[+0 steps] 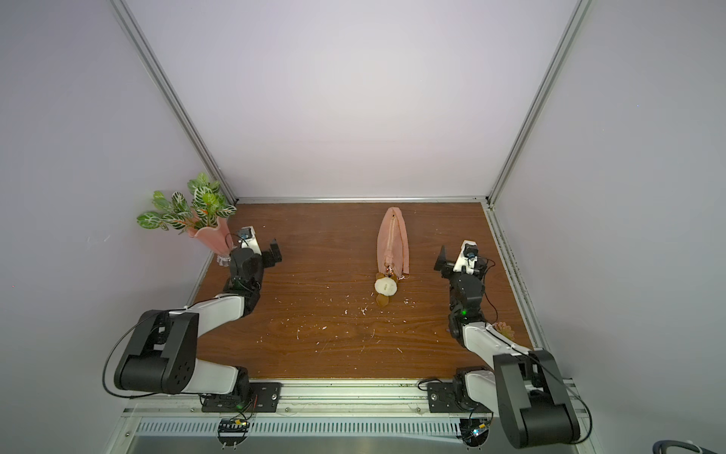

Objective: Remove the decoration from the bag
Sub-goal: Pick up the bag from the center of the board.

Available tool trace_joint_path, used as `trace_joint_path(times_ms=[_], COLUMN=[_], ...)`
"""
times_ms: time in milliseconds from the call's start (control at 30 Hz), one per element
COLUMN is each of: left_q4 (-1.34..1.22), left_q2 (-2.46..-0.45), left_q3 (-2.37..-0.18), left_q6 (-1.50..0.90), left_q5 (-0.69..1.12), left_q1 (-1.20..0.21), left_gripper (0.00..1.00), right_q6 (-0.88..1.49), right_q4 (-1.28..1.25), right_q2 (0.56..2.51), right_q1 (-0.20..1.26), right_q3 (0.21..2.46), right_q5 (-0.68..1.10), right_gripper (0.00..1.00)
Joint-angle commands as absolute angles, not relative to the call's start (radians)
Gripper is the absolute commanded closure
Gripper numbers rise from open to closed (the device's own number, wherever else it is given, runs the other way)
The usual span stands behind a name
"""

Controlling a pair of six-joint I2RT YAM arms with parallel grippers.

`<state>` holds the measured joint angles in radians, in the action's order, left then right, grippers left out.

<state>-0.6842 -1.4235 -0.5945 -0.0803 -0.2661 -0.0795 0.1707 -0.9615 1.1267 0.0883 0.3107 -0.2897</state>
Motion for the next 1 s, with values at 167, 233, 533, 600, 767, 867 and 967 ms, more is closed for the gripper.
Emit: trace_joint_path(times_ms=[167,233,533,600,767,867,967], left_q4=[-0.219,-0.169,-0.048,-0.035,-0.015,-0.008,-0.005], left_q2=[-1.342,-1.325,-1.290,-1.284,-1.266,-1.255,-1.245], left_q3=[-0.786,-0.812,-0.882,-0.888,-0.905,-0.912,-0.912], left_q6=[-0.221,-0.289,-0.468,-0.490,-0.512,-0.512,-0.514], left_q5=[-0.218,-0.200,-0.140,-0.119,-0.085,-0.072,-0.063], left_q1=[-0.255,-0.287,-0.381,-0.391,-0.406,-0.408,-0.408], left_gripper=[0.00,0.00,0.00,0.00,0.00,0.00,0.00], right_q6=[0.427,0.454,0.424,0.415,0.404,0.395,0.386], right_q4=[-0.513,-0.463,-0.174,-0.114,-0.012,0.020,0.036], right_q2=[1.179,1.242,1.575,1.644,1.762,1.802,1.823], right_q1=[0.088,0.099,0.254,0.281,0.311,0.324,0.333], right_q3=[0.671,0.752,1.133,1.210,1.331,1.366,1.374], right_q5=[0.051,0.114,0.181,0.161,0.142,0.127,0.110], right_gripper=[0.01,0.02,0.08,0.12,0.21,0.25,0.29])
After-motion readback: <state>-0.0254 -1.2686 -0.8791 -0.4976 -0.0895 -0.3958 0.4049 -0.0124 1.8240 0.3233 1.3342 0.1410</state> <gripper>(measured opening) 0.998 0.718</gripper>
